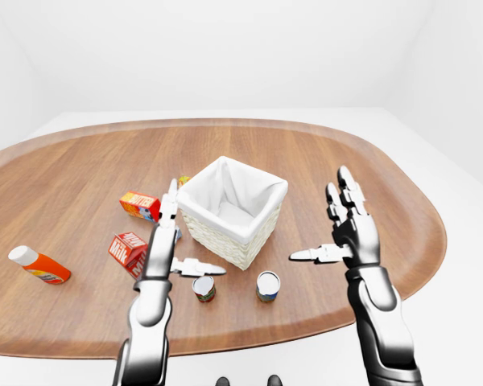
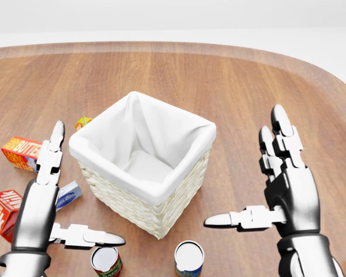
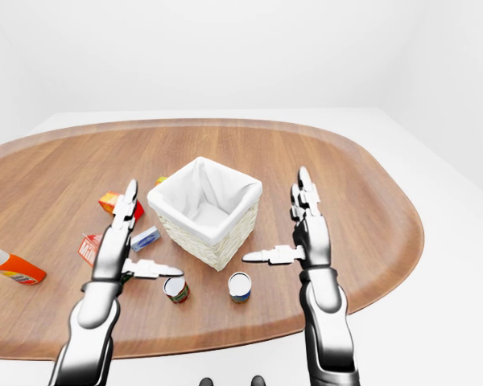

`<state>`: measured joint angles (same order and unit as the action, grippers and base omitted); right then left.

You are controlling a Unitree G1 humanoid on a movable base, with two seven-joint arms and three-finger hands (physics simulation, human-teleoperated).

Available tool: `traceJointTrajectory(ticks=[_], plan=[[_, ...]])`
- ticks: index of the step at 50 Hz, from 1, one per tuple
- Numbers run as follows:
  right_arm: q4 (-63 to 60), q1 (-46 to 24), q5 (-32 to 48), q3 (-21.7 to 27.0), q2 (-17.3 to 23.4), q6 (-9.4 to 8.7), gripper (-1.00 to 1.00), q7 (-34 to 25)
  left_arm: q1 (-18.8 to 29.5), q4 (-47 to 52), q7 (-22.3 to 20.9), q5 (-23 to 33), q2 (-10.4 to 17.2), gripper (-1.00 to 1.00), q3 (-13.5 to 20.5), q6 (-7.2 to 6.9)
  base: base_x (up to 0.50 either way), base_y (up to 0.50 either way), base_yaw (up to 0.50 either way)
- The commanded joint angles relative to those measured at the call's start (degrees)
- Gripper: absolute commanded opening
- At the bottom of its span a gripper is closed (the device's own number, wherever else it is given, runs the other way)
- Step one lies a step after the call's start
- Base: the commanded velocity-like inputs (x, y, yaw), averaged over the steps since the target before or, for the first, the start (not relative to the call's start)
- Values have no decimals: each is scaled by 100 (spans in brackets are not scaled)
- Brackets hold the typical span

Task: Pick up the tomato sauce, and put it in the basket.

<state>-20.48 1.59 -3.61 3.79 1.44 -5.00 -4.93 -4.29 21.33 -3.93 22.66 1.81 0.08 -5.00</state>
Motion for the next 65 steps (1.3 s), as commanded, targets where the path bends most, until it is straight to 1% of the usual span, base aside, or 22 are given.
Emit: traceJointTrajectory(ticks=[1, 25, 34, 38, 65], plan=[[104, -46, -26, 25, 9, 0, 100, 7, -136, -22, 5, 173, -5, 100, -52, 0, 0, 0, 0], [88, 15, 6, -20, -6, 0, 100, 11, -280, -175, 78, 389, -16, 100, -110, 0, 0, 0, 0], [79, 11, 8, -19, -4, 0, 100, 11, -352, -317, 141, 448, -20, 100, -153, 0, 0, 0, 0], [87, 31, 22, -32, -7, 0, 100, 12, -419, -235, 134, 508, -32, 100, -200, 0, 0, 0, 0], [107, -12, 18, 2, 4, 0, 100, 18, -489, -486, 297, 702, -4, 100, -207, 0, 0, 0, 0]])
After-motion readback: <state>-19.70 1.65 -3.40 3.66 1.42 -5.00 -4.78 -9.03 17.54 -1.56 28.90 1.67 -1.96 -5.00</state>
